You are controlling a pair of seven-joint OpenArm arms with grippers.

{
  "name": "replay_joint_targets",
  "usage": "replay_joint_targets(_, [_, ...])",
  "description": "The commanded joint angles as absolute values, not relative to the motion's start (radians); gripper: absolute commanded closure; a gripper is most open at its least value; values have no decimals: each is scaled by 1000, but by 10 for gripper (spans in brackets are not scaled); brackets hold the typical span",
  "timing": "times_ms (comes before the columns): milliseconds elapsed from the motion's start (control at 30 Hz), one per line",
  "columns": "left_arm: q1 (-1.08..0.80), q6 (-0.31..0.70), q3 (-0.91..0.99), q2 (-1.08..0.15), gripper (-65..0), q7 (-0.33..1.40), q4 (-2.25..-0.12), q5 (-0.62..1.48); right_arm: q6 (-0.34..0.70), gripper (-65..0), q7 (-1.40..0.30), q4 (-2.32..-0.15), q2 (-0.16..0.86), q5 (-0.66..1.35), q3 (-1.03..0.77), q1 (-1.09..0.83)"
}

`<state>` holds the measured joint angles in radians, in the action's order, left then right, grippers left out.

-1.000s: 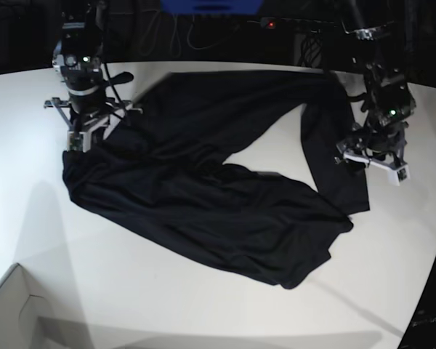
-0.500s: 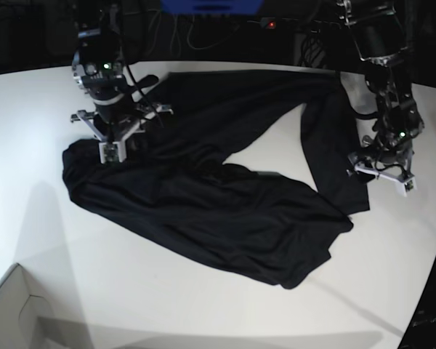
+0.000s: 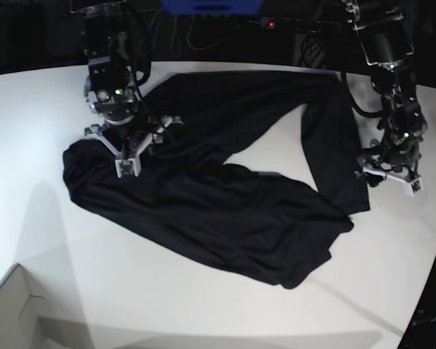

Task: Layout the t-shirt on the table in an organized manner, then fold the t-shirt properly
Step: 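Grasp shirt fabric with both grippers and drag it outward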

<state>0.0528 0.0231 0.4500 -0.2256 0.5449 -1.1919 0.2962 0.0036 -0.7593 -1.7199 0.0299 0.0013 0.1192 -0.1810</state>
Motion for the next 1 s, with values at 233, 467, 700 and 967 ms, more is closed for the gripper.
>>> replay_joint_targets(233, [16,5,460,-265,-415,601,-1179,292,5,-160,-737,-1713,21,2,119,-165])
replay_joint_targets(467, [-13,5,461,-266,-415,601,-1190,292,5,0,-737,-1756,22,2,85,-180])
replay_joint_targets(700, [-41,5,463,-266,-414,604,-1231,297,5,0,-737,-1908,21,2,12,-263])
replay_joint_targets(967, [-82,5,538,-249,-415,615,-1458,298,7,0,-662,-1983,18,5,-145,-410])
